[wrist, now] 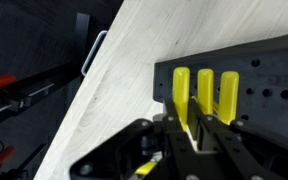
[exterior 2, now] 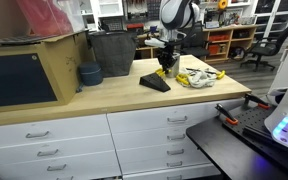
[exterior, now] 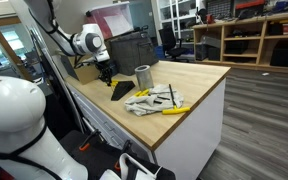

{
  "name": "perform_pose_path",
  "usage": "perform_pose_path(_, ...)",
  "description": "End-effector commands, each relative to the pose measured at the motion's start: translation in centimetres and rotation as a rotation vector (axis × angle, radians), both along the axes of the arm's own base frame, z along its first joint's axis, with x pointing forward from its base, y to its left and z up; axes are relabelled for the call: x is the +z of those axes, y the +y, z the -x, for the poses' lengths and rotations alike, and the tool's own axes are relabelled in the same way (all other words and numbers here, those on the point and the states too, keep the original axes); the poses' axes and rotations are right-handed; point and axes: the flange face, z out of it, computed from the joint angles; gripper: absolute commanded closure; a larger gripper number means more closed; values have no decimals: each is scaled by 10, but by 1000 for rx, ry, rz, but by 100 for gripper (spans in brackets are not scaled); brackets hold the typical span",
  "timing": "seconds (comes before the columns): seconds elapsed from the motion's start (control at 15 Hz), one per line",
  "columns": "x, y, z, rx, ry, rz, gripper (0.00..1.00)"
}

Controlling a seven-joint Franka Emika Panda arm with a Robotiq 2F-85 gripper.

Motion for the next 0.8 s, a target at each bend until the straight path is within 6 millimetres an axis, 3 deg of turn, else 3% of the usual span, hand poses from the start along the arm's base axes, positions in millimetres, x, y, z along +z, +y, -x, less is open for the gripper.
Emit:
perform_pose_path(0.0, -7, -28, -13, -66, 43, -24, 96)
perform_pose_path(0.13, -8, -35, -16, -94, 49, -33, 96)
perform_pose_path(0.2, -8, -36, -16, -100, 52, -32, 59)
perform_pose_path(0.33, -10, -35, -16, -92, 53, -21, 51)
perform_pose_path(0.73, -18, -28, -11, -36, 66, 12, 7)
